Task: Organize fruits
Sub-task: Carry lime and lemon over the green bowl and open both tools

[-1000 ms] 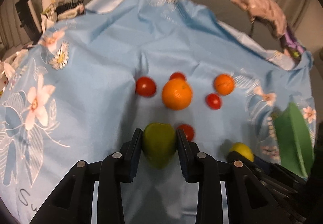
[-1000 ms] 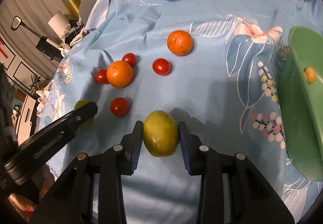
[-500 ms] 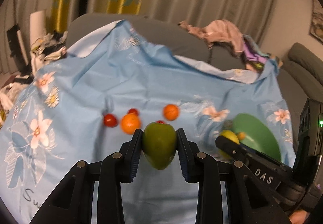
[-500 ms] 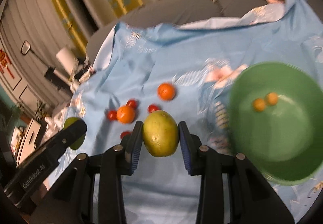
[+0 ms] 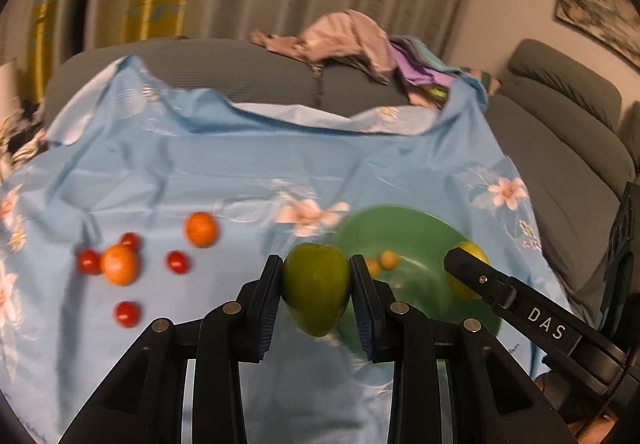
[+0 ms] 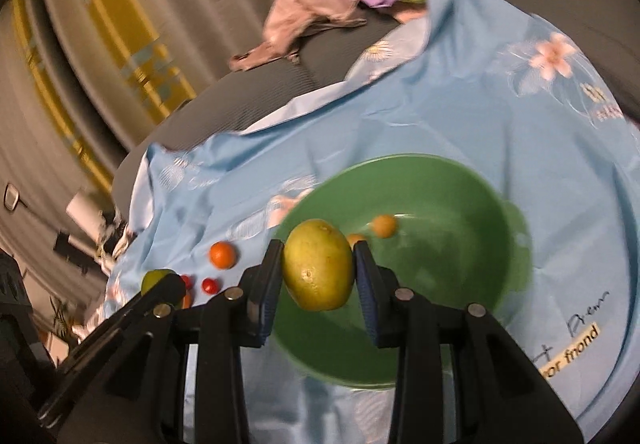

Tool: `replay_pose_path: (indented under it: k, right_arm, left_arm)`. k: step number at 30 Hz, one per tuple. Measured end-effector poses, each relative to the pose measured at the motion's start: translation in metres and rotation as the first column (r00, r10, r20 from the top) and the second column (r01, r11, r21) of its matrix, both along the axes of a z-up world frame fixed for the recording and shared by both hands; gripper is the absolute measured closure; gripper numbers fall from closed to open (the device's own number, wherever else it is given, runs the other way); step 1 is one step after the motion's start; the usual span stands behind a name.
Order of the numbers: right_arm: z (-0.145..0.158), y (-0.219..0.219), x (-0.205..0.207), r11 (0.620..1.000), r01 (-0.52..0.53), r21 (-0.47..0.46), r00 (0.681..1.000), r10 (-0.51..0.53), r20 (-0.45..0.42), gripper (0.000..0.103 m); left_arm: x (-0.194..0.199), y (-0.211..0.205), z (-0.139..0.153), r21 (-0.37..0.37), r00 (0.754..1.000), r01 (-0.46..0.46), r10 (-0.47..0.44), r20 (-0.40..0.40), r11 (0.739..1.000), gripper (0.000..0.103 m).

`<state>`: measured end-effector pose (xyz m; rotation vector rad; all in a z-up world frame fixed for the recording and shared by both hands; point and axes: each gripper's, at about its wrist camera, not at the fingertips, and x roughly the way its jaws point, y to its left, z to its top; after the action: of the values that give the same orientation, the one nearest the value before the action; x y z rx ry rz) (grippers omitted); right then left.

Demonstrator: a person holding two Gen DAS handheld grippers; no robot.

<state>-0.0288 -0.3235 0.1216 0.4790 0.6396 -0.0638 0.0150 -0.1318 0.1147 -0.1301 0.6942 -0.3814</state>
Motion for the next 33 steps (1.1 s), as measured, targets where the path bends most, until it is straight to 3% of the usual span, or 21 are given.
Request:
replay_pose_path:
  k: [3,9,29,31,33]
  right_arm:
    - [-0.005,-0.017,-0.005,0.997,0.071,-0.004,0.997,-0.071,-0.021,0.067]
    - [-0.015,-0.042,-0.011,0.993,0.092,0.078,0.996,-0.091,-0.019,0.067]
    - [-0.022,-0.044,-0.002,0.984,0.174,-0.038,0.980,-0.177,-0.097,0.065]
    - [-0.023,-0.046,-0.003,0.984,0.173,-0.035,0.979,-0.176,-0.100,0.059]
    - [-0.020,-0.045,-0.004,0.985,0.173,-0.024,0.981,-0.174,-0.083,0.046]
  left_arm:
    - [0.005,-0.020,-0.006,0.010,0.999,0.033,-0.033,-0.021,0.999,0.070]
    - [0.011,-0.053,-0.015,0.016,0.995,0.088,-0.088,-0.042,0.996,0.070]
    - [0.020,-0.081,-0.036,0.031,0.987,0.129,-0.125,-0.096,0.991,0.070]
    - [0.016,-0.078,-0.030,0.031,0.990,0.125,-0.122,-0.066,0.992,0.070]
    - [0.013,-0.075,-0.024,0.042,0.991,0.129,-0.127,-0.040,0.991,0.070]
